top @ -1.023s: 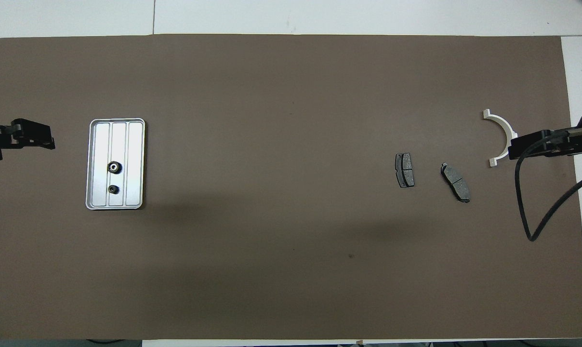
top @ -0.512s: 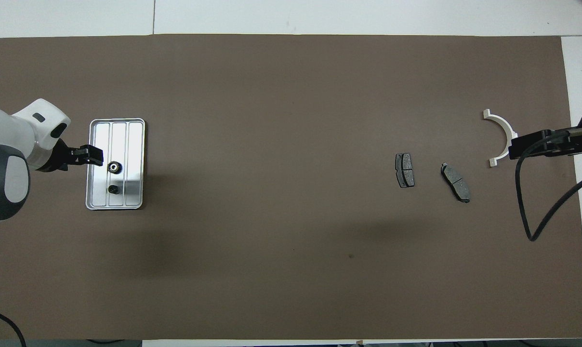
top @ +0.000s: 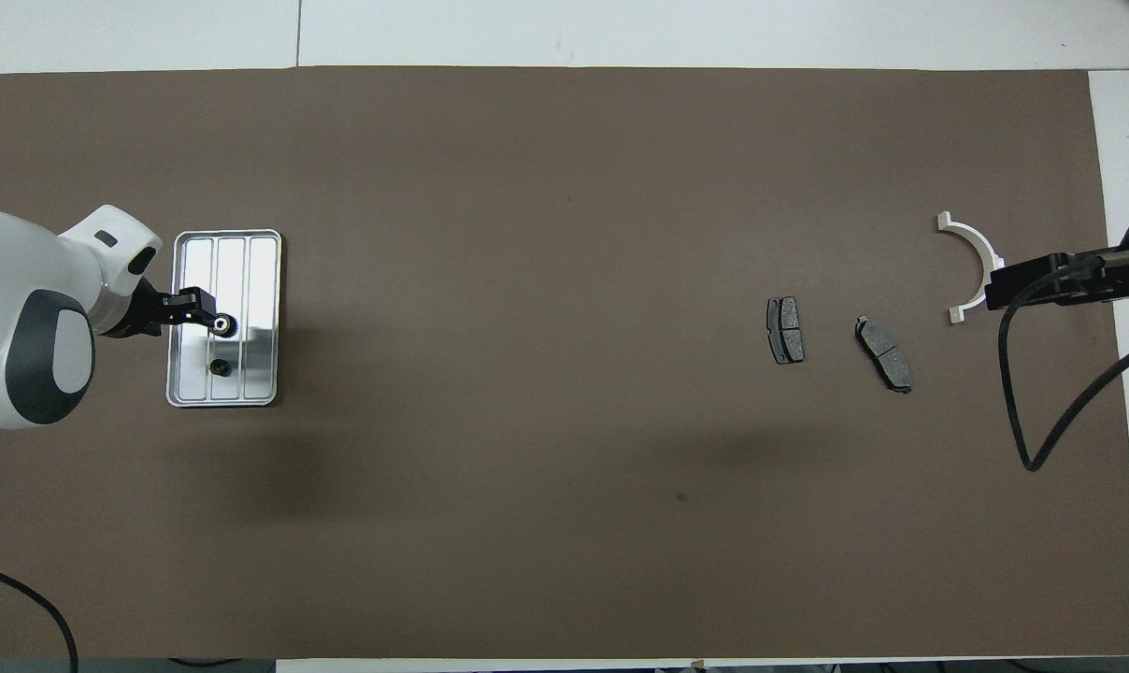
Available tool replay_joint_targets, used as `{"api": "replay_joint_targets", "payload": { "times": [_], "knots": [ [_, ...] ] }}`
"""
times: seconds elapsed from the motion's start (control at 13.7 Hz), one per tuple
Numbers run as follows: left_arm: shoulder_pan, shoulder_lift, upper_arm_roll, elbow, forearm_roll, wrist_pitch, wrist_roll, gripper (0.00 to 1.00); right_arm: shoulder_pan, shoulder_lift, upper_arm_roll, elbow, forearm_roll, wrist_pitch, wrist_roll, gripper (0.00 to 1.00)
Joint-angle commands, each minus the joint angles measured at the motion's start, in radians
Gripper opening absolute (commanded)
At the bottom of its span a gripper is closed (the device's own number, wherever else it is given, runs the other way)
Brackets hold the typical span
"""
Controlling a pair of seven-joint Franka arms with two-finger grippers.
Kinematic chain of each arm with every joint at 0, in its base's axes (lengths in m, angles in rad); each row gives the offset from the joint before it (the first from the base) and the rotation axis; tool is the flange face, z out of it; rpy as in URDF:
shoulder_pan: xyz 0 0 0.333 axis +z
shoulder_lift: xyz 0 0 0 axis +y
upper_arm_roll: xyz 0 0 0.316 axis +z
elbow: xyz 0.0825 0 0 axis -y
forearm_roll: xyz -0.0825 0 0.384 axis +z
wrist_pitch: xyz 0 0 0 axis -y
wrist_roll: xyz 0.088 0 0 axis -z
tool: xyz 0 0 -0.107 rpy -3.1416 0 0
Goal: Place bearing gear from tray to pile
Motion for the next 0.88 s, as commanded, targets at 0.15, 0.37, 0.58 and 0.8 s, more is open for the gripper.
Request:
{"api": "replay_joint_targets", "payload": {
  "times": [0.15, 0.37, 0.58, 0.8],
  "knots": [
    [-0.008, 0.045, 0.002, -0.011, 0.005, 0.069, -0.026, 0.66, 0.012, -0.009, 0.004, -0.141, 0.017, 0.183, -0.021, 1.00],
    [-0.016, 0.048, 0.000, -0.017, 0.005, 0.075, -0.032, 0.65, 0.054, 0.064, 0.002, -0.192, 0.017, 0.301, 0.047, 1.00],
    [-0.036, 0.057, -0.001, -0.020, 0.003, 0.095, -0.058, 0.64, 0.074, 0.162, 0.002, -0.191, 0.017, 0.382, 0.068, 1.00],
    [-0.036, 0.059, 0.000, -0.036, 0.003, 0.123, -0.060, 0.64, 0.074, 0.230, 0.002, -0.192, 0.017, 0.444, 0.071, 1.00]
  ]
}}
